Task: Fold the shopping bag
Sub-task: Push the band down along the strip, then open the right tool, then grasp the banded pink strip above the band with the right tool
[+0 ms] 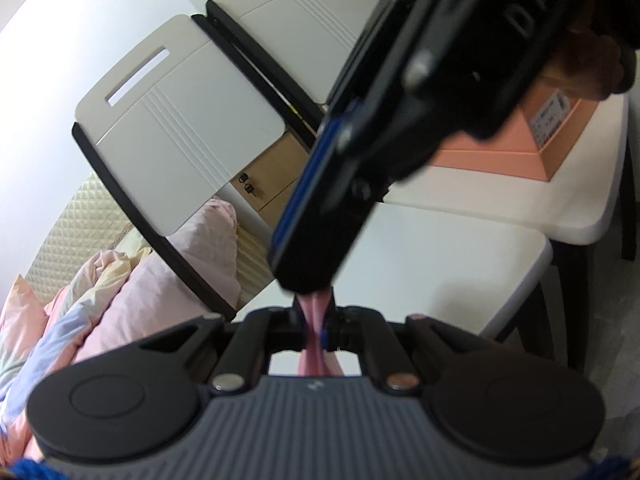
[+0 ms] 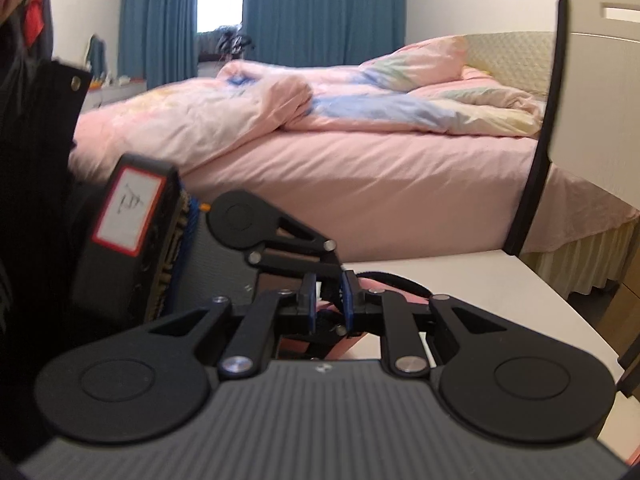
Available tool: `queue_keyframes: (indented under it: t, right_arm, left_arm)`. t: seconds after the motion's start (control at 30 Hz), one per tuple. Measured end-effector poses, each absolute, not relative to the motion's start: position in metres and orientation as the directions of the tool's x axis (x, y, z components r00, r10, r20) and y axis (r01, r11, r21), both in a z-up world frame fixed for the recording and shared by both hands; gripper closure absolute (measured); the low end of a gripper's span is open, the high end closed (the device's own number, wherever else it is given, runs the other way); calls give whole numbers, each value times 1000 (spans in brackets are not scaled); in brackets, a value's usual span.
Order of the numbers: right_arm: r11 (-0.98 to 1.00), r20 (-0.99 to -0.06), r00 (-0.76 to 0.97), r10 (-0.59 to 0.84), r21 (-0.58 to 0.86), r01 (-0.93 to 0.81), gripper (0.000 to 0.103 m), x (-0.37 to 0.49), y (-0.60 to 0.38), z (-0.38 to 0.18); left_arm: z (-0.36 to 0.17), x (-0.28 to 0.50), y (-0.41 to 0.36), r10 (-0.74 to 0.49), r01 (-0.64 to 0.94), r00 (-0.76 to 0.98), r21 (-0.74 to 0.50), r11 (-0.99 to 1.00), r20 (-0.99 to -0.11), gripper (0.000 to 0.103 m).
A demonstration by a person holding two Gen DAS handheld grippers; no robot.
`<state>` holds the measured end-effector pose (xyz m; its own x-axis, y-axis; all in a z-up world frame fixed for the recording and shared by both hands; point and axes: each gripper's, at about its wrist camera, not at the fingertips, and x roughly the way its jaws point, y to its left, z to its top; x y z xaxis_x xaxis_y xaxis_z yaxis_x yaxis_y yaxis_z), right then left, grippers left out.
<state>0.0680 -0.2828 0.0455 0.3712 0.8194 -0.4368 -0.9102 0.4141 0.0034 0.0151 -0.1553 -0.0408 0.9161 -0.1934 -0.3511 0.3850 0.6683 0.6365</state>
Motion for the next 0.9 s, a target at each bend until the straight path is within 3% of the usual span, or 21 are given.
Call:
queue_keyframes:
  t: [0.23,0.4,0.5,0.57,0.67,0.7,0.9]
  right_arm:
    - [359,-423,309,852,43,-932,87,66,-278,36]
    - [421,-232,384,894,134,-897,87,73,-306,45]
    - [547,-143,528,837,193,-815,83,84,-320,44]
    - [583,-120,573,811,252,-772,71,92,-326,40]
    - [533,-62,547,835,342,-774,36,98,-330,35]
    - [512,-38,536,843,362,-779,19,98,-329,34]
    - [486,-68,502,862,389,-783,18,104,-311,27]
  left_arm:
    - [-34,19,-151,-187,359,925,606,710,-329,95]
    - [-24,24,-143,-187,340,929,541,770,-318,92]
    - [-14,24,-136,-183,305,942,488,818,-282,91]
    - [-7,23,-131,-194,297,945,443,846,-263,91]
    - [3,22,-122,-229,309,941,353,883,-250,90]
    - [6,22,-120,-240,312,940,327,892,-242,90]
    - [13,15,-113,-291,343,932,264,902,-216,88]
